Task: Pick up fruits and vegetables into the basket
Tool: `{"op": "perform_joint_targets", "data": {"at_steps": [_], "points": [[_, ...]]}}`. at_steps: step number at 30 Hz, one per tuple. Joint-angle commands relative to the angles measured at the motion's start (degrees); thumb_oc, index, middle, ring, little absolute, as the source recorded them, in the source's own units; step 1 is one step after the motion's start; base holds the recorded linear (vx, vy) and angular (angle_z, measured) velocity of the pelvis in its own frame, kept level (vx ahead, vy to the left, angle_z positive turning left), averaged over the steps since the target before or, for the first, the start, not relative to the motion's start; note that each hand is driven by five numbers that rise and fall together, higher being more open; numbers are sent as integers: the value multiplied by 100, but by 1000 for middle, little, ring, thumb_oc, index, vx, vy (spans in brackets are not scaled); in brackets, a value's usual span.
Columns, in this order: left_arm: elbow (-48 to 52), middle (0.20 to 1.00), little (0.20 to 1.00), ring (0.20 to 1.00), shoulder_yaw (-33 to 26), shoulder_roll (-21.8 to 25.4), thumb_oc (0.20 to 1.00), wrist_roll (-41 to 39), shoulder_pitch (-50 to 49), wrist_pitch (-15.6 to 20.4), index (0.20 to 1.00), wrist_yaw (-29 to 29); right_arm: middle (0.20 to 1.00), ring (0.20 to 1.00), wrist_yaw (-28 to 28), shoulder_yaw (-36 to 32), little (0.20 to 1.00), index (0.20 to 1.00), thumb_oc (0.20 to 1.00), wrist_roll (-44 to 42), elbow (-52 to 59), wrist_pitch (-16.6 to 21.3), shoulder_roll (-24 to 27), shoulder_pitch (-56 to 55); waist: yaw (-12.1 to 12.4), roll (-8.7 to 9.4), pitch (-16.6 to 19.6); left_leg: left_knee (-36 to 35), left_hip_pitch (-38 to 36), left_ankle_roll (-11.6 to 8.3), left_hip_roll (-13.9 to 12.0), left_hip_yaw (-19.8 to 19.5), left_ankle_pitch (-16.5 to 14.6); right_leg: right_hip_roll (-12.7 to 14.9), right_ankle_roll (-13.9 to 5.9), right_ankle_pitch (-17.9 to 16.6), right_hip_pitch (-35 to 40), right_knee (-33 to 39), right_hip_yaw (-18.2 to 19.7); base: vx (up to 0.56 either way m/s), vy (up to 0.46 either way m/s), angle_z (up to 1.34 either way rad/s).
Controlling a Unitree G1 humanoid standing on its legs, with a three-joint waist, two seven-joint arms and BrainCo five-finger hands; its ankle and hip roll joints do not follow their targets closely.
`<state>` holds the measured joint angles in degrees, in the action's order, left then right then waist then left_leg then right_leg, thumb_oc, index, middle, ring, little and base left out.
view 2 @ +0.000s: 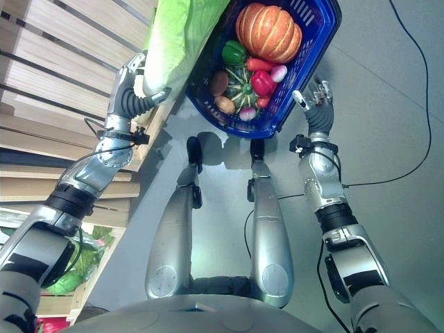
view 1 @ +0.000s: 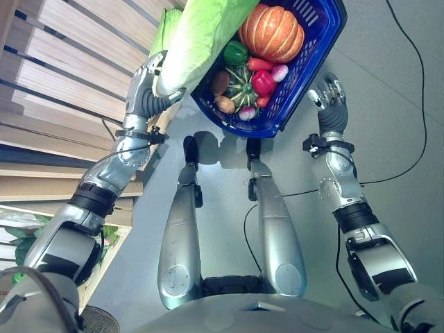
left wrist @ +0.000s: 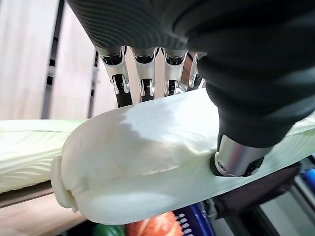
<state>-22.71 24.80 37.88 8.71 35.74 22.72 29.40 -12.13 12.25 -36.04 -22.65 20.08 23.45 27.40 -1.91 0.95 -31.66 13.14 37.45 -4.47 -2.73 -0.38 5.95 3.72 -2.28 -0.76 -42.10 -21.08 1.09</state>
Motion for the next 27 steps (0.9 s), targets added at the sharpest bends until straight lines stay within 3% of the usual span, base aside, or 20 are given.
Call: {"op": "perform_joint_targets", "data": {"at_steps": [1,12,27], "points": [[662,200,200,200,-341,9,200,233,-39,482,200,-1,1000,1000,375,73,1000,1000,1000,-194,645,268,144,-211,-133,-141,187,238,3,151,396,102,-479,-47,-206,-19,364,361,-342,0,0,0],[1332,200,200,200,-74,-74,200,252,28,620,200,-473,1000,1000,927,497,1000,1000,1000,-288,1284,-51,137,-151,-121,-75,187,144,-53,157,387,118,-439,-61,-228,-46,432,444,-355,-4,-6,0],[1768,200,200,200,533,-339,200,-254,257,712,200,-1628,1000,1000,747,885,1000,1000,1000,-320,1775,-59,143,223,-102,8,187,72,-106,176,382,137,-435,-100,-263,-94,463,493,-361,0,-2,0]]}}
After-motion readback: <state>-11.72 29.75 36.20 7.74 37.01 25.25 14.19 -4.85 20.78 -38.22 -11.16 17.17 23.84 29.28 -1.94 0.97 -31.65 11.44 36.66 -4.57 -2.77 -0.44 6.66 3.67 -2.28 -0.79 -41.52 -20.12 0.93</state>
